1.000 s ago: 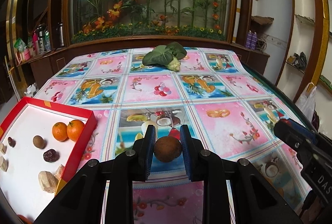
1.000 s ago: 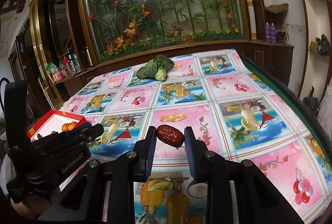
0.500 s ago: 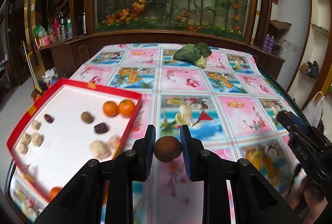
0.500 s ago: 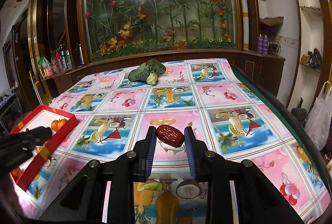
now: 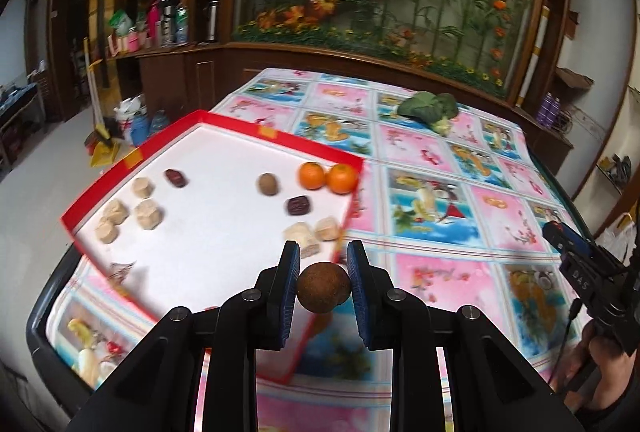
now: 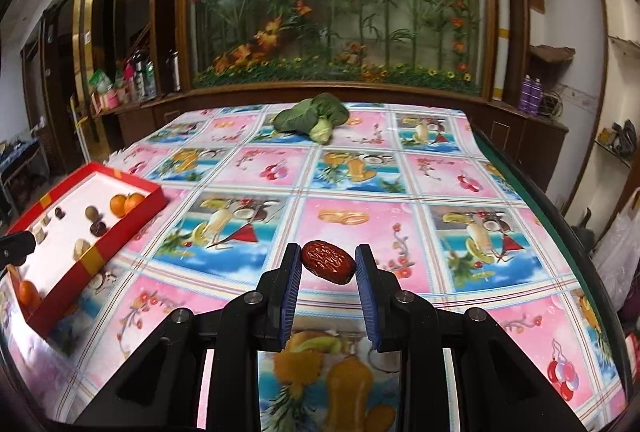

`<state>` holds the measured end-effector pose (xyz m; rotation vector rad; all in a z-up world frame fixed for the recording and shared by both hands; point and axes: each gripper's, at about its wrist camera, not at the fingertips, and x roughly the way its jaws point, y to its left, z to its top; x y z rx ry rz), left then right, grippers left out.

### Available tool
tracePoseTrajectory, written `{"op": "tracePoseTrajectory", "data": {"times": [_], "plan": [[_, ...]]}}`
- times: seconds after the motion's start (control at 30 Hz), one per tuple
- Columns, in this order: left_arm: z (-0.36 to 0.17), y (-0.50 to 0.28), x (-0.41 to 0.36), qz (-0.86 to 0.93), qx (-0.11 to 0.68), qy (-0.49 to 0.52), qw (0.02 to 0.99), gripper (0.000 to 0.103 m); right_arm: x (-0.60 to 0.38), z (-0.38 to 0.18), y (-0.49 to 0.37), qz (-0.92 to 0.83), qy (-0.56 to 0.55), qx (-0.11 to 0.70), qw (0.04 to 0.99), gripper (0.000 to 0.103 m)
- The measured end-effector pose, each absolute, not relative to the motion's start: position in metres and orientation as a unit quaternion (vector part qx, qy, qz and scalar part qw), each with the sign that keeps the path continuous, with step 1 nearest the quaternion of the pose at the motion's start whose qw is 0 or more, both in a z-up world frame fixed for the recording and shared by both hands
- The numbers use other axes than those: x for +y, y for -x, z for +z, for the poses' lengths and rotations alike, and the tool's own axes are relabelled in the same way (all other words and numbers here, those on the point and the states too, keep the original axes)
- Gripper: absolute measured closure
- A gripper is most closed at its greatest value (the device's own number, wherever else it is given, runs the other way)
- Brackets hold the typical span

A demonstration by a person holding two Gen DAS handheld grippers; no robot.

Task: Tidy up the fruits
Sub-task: 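Carry the red date and brown nut toward the tray with both tools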

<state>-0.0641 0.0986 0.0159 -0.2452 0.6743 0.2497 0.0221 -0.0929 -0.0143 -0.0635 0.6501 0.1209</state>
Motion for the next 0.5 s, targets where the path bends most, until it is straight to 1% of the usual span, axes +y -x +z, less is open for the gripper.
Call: {"op": "tracePoseTrajectory", "data": {"times": [0.5], "plan": [[0.015, 0.076, 0.126, 0.155, 0.328, 0.129, 0.923, 0.080, -0.061, -0.006, -0.017, 0.095, 0.057, 0.313, 0.943, 0.075]]}}
